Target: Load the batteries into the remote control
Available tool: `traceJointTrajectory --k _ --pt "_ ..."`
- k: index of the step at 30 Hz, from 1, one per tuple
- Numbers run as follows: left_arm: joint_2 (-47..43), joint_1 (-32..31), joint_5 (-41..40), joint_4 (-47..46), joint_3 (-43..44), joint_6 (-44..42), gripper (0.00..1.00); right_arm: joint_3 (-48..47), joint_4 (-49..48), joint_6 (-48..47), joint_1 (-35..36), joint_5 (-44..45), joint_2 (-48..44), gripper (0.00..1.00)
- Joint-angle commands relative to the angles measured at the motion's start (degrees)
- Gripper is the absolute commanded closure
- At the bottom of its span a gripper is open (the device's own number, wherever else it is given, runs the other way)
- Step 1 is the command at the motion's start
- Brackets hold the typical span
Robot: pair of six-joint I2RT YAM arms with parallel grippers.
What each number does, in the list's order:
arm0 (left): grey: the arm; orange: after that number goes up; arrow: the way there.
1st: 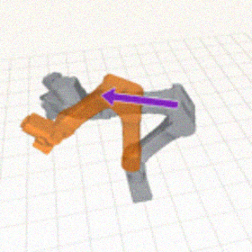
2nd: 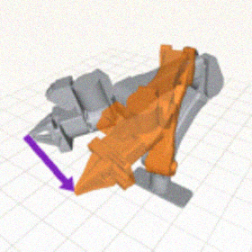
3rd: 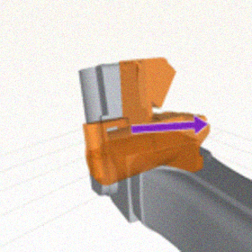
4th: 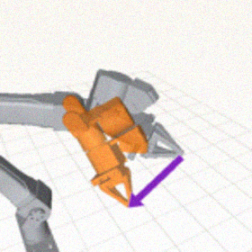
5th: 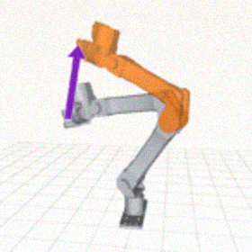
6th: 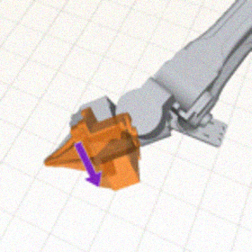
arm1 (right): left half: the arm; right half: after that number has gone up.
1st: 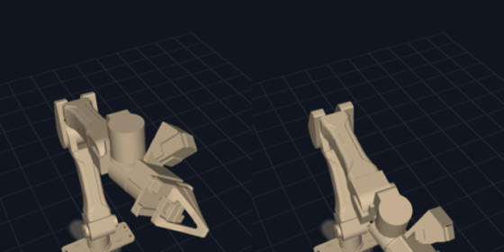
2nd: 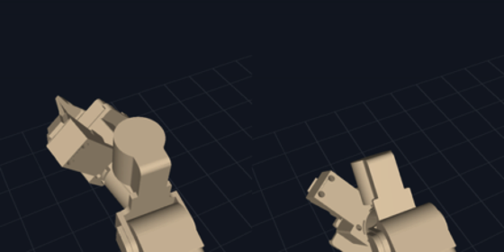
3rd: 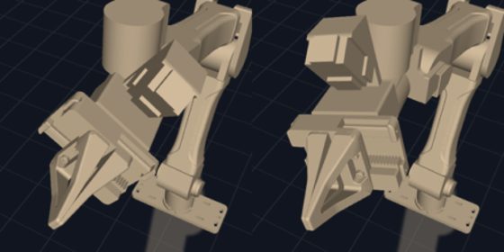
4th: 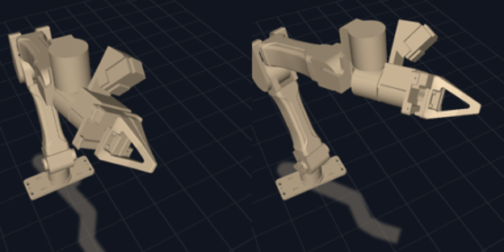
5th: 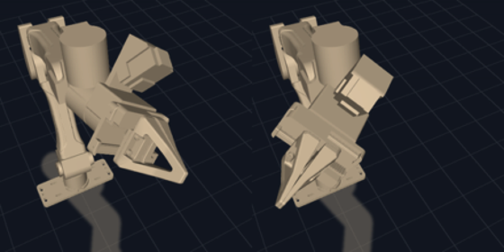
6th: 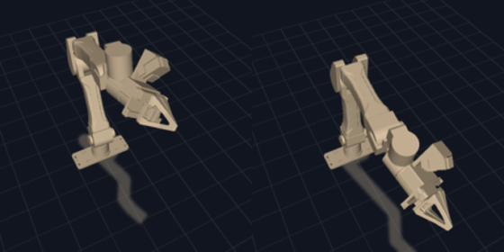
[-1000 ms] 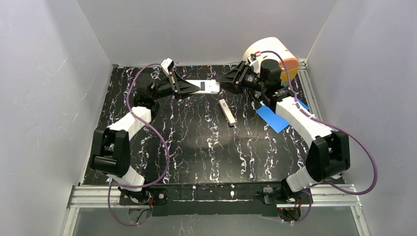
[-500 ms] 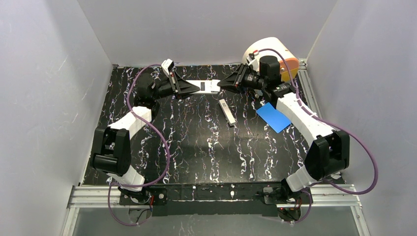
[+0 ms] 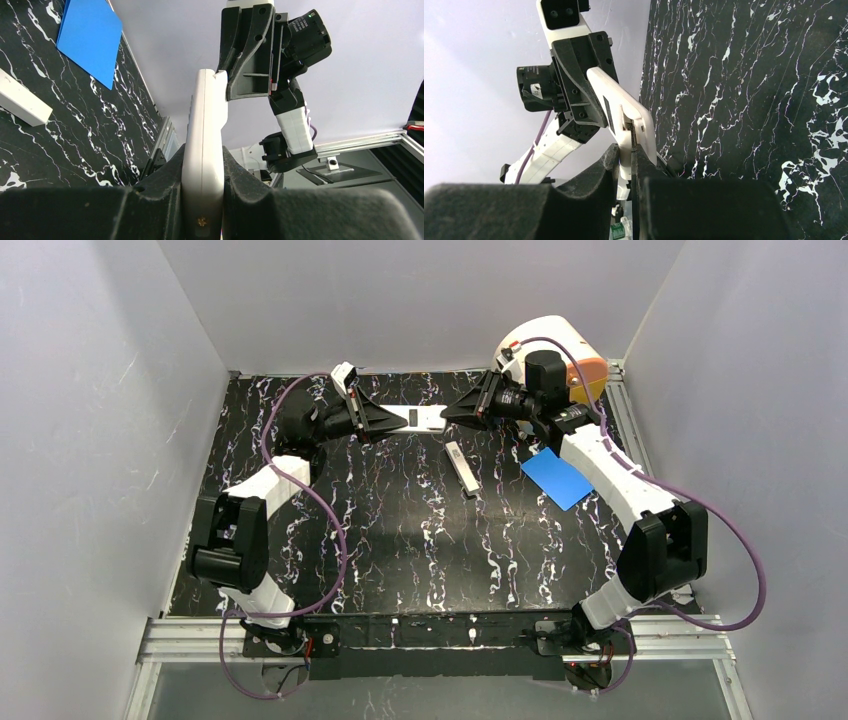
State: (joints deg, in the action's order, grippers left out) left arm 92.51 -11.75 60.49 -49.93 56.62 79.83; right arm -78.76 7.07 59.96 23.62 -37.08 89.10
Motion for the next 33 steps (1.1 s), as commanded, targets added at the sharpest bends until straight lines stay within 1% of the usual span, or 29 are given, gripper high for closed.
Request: traceJointTrajectory --k 1,4,11,19,28,33 --pt "-0.6 -0.2 1.0 -4.0 2.2 0.4 1.0 0.3 -1.7 -1.1 0.0 -2.2 0.2 0.92" --pt "-0.6 -0.2 1.2 -4.2 1.9 0.4 1.0 -0.1 -2.3 -0.8 0.0 -2.4 0.5 0.99" --pt "-0.4 -0.2 3.3 -4.9 2.6 1.3 1.0 -0.6 -2.3 -1.8 -0.7 -4.2 1.0 0.99" --pt "-0.2 -0.2 6.9 -5.2 4.1 3.5 1.0 -2.7 0.6 -5.3 -1.1 -7.1 2.2 0.99" --pt "0.7 -0.6 5.8 -8.3 4.2 5.8 1.0 -2.9 1.4 -5.6 -1.1 -7.4 3.1 0.99" --pt "0.5 -0.6 4.1 -8.6 3.9 5.4 1.0 -2.4 2.8 -6.3 -1.0 -7.9 2.6 0.99"
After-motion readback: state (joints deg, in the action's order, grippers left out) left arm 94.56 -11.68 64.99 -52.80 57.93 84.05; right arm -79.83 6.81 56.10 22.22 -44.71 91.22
